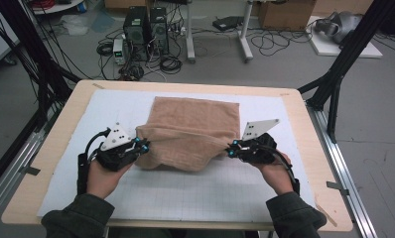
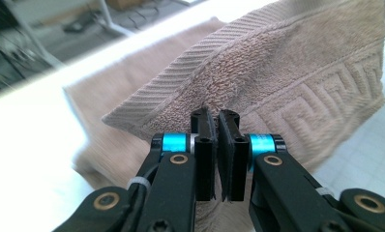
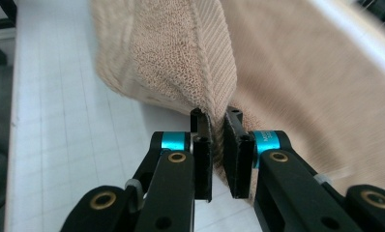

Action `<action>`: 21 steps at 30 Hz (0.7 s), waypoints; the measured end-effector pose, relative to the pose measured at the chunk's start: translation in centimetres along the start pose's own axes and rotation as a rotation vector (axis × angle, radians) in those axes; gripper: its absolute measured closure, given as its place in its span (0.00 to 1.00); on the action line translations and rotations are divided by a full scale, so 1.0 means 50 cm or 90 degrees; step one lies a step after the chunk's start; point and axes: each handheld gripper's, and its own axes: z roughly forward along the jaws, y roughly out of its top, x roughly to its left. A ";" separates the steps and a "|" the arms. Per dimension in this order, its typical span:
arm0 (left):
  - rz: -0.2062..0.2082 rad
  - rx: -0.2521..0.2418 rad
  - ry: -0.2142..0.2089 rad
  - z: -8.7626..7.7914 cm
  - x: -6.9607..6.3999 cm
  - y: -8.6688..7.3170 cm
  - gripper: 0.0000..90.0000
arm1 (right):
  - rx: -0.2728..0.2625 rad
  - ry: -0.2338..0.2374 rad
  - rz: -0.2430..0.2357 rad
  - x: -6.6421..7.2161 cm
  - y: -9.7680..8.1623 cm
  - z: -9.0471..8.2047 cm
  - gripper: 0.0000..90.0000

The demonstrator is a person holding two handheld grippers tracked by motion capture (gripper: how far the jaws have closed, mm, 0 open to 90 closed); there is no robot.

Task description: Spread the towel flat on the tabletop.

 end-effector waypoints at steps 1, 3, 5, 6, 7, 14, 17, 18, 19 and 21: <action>0.003 -0.001 -0.001 -0.003 -0.001 0.005 0.95 | 0.000 -0.007 -0.008 0.001 0.011 -0.011 0.93; 0.017 0.013 -0.002 -0.004 -0.005 0.000 0.95 | 0.007 -0.009 -0.021 0.005 0.024 -0.024 0.93; 0.027 0.027 0.000 -0.003 -0.012 -0.016 0.95 | 0.015 -0.004 -0.028 0.014 0.024 -0.024 0.93; 0.028 0.039 -0.005 -0.003 -0.018 -0.032 0.95 | 0.023 0.005 -0.030 0.020 0.021 -0.019 0.93; 0.032 0.050 -0.009 -0.004 -0.023 -0.048 0.95 | 0.035 0.012 -0.034 0.031 0.013 -0.011 0.93; 0.009 0.096 -0.047 -0.022 -0.062 -0.154 0.94 | 0.089 0.093 -0.016 0.098 -0.075 0.062 0.93; 0.002 0.100 -0.066 -0.035 -0.070 -0.173 0.92 | 0.102 0.120 -0.004 0.118 -0.104 0.079 0.92; 0.006 0.098 -0.069 -0.043 -0.073 -0.176 0.90 | 0.102 0.125 -0.004 0.122 -0.108 0.080 0.92; 0.004 0.095 -0.070 -0.050 -0.074 -0.176 0.86 | 0.103 0.129 -0.003 0.129 -0.110 0.079 0.91; 0.001 0.091 -0.071 -0.067 -0.074 -0.173 0.77 | 0.085 0.130 -0.012 0.135 -0.105 0.068 0.85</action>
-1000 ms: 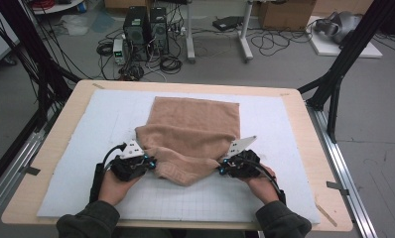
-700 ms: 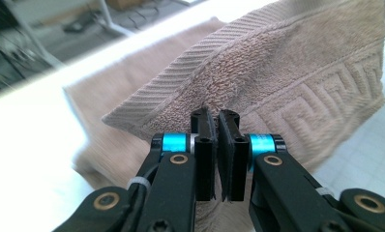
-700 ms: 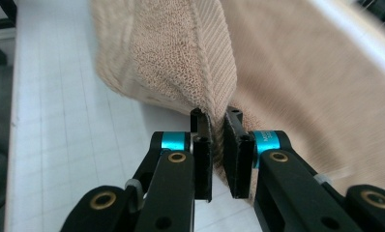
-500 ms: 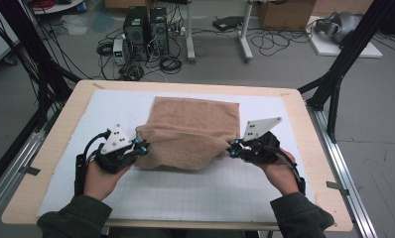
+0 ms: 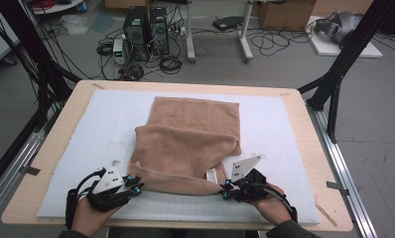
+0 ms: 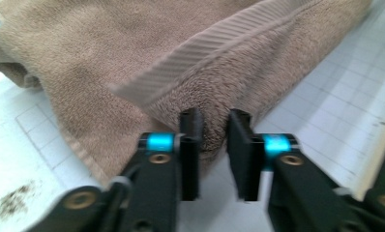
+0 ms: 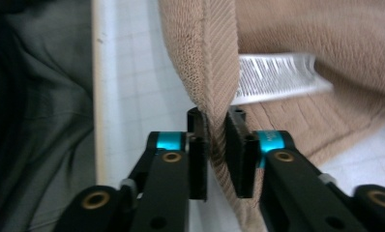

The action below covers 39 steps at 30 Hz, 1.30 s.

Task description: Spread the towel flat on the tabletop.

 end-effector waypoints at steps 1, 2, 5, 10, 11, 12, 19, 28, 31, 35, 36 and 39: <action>0.000 -0.002 0.001 -0.010 0.002 0.001 0.73 | -0.011 0.002 0.002 0.002 0.004 -0.009 0.83; -0.003 -0.004 0.002 -0.019 0.004 0.002 0.72 | -0.024 -0.001 0.000 0.002 0.008 -0.019 0.80; -0.009 -0.009 0.008 -0.046 0.011 0.006 0.65 | -0.053 -0.015 0.000 -0.006 0.020 -0.046 0.76; -0.015 -0.016 0.020 -0.074 0.025 0.010 0.62 | -0.054 -0.042 -0.001 -0.022 0.025 -0.056 0.74; -0.017 -0.019 0.021 -0.076 0.027 0.011 0.62 | -0.046 -0.046 0.001 -0.024 0.023 -0.051 0.74; -0.016 -0.018 0.022 -0.075 0.030 0.012 0.62 | -0.037 -0.049 0.003 -0.027 0.020 -0.043 0.74; -0.032 -0.025 0.017 -0.065 0.040 0.014 0.60 | 0.012 -0.006 0.017 -0.023 -0.014 0.024 0.72; -0.052 -0.013 0.021 -0.054 0.058 0.009 0.59 | 0.036 0.053 -0.011 0.007 -0.014 0.034 0.79; -0.055 -0.001 0.009 -0.024 0.059 0.006 0.59 | 0.007 0.007 -0.011 -0.009 0.002 0.017 0.77; -0.052 0.018 0.001 0.034 0.066 0.002 0.59 | 0.007 -0.052 -0.011 -0.051 0.016 0.015 0.75; -0.049 0.026 -0.002 0.049 0.070 0.001 0.59 | 0.011 -0.054 -0.007 -0.062 0.016 0.020 0.75; -0.052 0.059 -0.010 0.090 0.079 -0.004 0.59 | 0.025 -0.065 0.002 -0.086 0.013 0.039 0.75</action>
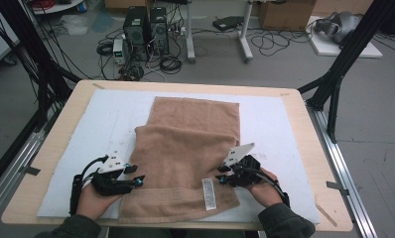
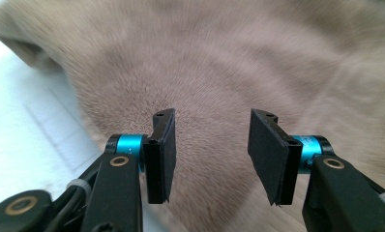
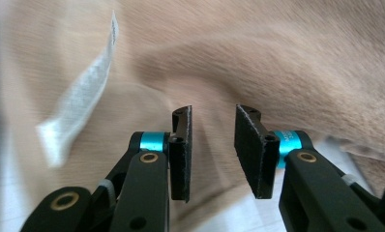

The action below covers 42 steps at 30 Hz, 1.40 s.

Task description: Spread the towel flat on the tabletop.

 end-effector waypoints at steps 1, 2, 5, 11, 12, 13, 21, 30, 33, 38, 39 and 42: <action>0.003 0.011 0.001 0.010 0.001 0.000 0.59 | 0.001 0.000 0.005 -0.005 -0.002 0.006 0.75; 0.007 0.024 0.001 0.019 0.003 -0.001 0.59 | 0.007 0.000 0.008 -0.009 -0.005 0.013 0.76; 0.010 0.016 0.001 0.028 0.003 -0.007 0.68 | 0.003 0.015 0.024 -0.015 -0.020 0.025 0.84; 0.032 0.017 -0.002 0.018 -0.016 -0.004 0.95 | -0.004 0.058 0.029 -0.004 -0.026 0.017 0.97; 0.036 0.009 0.002 0.010 -0.022 -0.005 0.95 | -0.005 0.060 0.023 0.003 -0.027 0.012 0.97; 0.038 -0.001 0.002 0.000 -0.026 -0.006 0.95 | -0.006 0.058 0.022 0.012 -0.028 0.004 0.97; 0.059 -0.032 -0.019 -0.086 -0.090 -0.030 0.94 | -0.031 0.082 -0.015 0.114 -0.038 -0.076 0.96; 0.042 -0.030 -0.004 -0.059 -0.051 -0.017 0.64 | -0.041 0.012 -0.013 0.074 -0.012 -0.064 0.71; 0.034 -0.009 -0.001 -0.019 -0.027 -0.017 0.64 | -0.018 0.009 0.003 0.037 -0.013 -0.023 0.68; 0.018 -0.001 -0.004 0.009 -0.019 -0.030 0.63 | 0.001 0.032 0.042 0.010 -0.029 0.017 0.78; 0.019 -0.006 -0.003 0.008 -0.022 -0.033 0.66 | -0.012 0.038 0.049 0.009 -0.034 0.017 0.85; 0.027 -0.010 -0.006 0.003 -0.031 -0.037 0.90 | -0.022 0.045 0.033 0.018 -0.039 0.016 0.94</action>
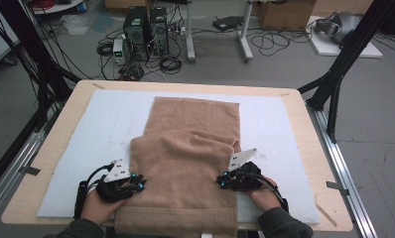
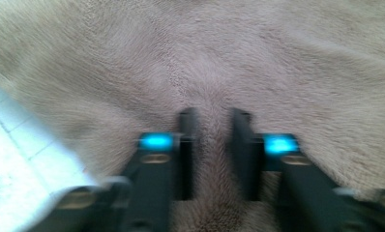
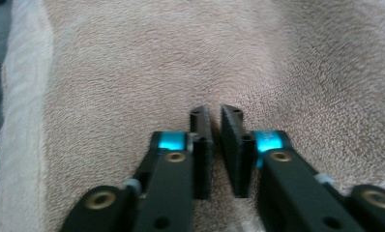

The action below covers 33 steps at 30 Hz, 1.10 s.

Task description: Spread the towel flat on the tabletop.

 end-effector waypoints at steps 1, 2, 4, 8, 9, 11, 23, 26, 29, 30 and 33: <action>0.000 0.003 0.000 -0.002 -0.002 0.000 0.93 | 0.001 0.003 0.002 0.002 0.000 -0.001 0.95; 0.002 0.002 0.000 -0.004 -0.005 -0.001 0.94 | 0.000 0.014 0.008 0.003 0.000 -0.002 0.95; 0.010 -0.002 0.004 -0.013 -0.015 -0.005 0.94 | 0.001 0.018 0.007 0.013 -0.001 -0.006 0.95; 0.017 -0.013 -0.006 -0.045 -0.044 -0.018 0.94 | -0.008 0.020 -0.016 0.050 -0.002 -0.025 0.95; 0.021 -0.013 -0.009 -0.055 -0.053 -0.021 0.94 | -0.009 0.023 -0.023 0.061 -0.002 -0.030 0.95; 0.027 -0.017 -0.022 -0.080 -0.073 -0.026 0.94 | -0.009 0.035 -0.031 0.084 -0.002 -0.040 0.95; 0.015 -0.022 -0.004 -0.073 -0.027 -0.012 0.67 | -0.024 -0.030 -0.029 0.056 0.014 -0.067 0.70; 0.000 0.002 -0.012 -0.029 -0.005 -0.016 0.67 | 0.009 -0.029 -0.023 0.034 0.006 -0.029 0.71; -0.009 -0.011 -0.017 -0.020 -0.002 -0.021 0.74 | 0.008 -0.008 -0.014 0.027 -0.006 -0.006 0.85; -0.001 -0.012 -0.016 -0.021 -0.005 -0.022 0.80 | -0.001 0.007 -0.006 0.027 -0.010 -0.006 0.89; 0.010 -0.011 -0.014 -0.026 -0.017 -0.024 0.93 | -0.004 0.017 -0.012 0.035 -0.013 -0.009 0.95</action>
